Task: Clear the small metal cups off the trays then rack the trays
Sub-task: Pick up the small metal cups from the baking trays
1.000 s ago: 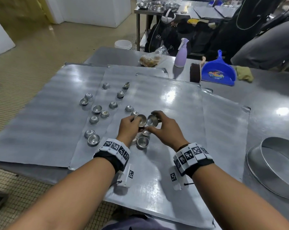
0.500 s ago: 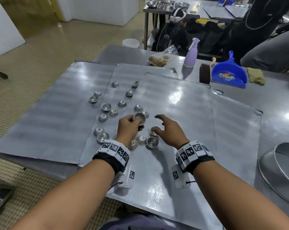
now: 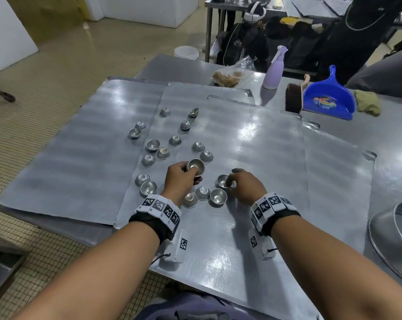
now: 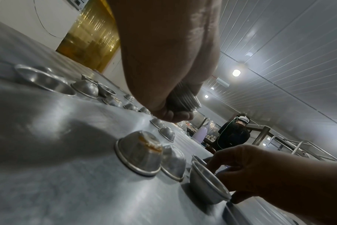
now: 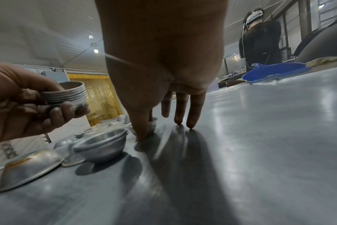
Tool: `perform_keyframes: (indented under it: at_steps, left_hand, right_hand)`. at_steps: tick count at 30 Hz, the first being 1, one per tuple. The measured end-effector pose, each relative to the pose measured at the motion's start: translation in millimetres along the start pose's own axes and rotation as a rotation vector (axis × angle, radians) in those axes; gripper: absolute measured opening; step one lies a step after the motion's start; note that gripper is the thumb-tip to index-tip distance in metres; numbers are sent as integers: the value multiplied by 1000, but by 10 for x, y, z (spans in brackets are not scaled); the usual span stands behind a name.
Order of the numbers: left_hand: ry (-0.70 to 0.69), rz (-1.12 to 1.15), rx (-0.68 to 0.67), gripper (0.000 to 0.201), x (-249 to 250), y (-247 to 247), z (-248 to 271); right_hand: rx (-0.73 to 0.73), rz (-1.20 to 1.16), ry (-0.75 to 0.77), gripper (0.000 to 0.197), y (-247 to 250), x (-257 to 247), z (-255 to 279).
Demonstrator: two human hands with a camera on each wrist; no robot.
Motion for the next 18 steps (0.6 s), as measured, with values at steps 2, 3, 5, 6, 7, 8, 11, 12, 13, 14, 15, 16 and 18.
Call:
perform_keyframes:
  at_steps: [2,3,5,6,7,8,11,12,13,14,15,16,18]
  left_hand:
    - [7,-9,-9,13,-16,-24,5]
    - [11,-12,-15,14,-23,-39,8]
    - [16,-18,-28,15,-27,-74,19]
    - [18,-20,-33,15,-30,-92,25]
    - [21,-21,-37,15,-33,-111,30]
    - [24,-23,-41,15,-34,-131,35]
    - [36,-31,-53,16,-41,-200,46]
    - [38,-34,-59,17,-40,-221,53]
    - [37,-36,-64,17,-40,-241,58]
    - [35,-40,-71,17,-40,-260,65]
    - [31,-47,-80,16,-38,-278,73]
    - [26,-56,-89,16,-39,-293,80]
    - [20,-66,-101,16,-43,-318,89]
  right_hand:
    - [17,-14,4,14,-6,12,24]
    - [32,-28,1,11,1,22,38]
    - [62,-36,-3,5,31,47,74]
    - [68,-40,-25,8,37,77,88]
    - [75,-54,-59,9,47,113,102]
    - [82,-74,-91,8,53,151,118]
    - [105,-145,-140,37,27,258,173]
    - [106,-161,-147,51,13,282,194]
    - [104,-167,-151,61,-1,303,214]
    - [101,-165,-160,66,-15,323,227]
    - [98,-163,-169,66,-24,342,239]
    - [98,-169,-176,64,-24,358,251]
    - [112,-209,-178,58,-6,374,279]
Point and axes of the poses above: each hand's wrist, its own z-axis away from the middle knuckle, its own y-axis out of the back of the hand, x = y × z, the point moved 4 cm from there along -z, towards the middle knuckle, and after that the axes turned 10 degrees about -y, right-handed, at the moved point
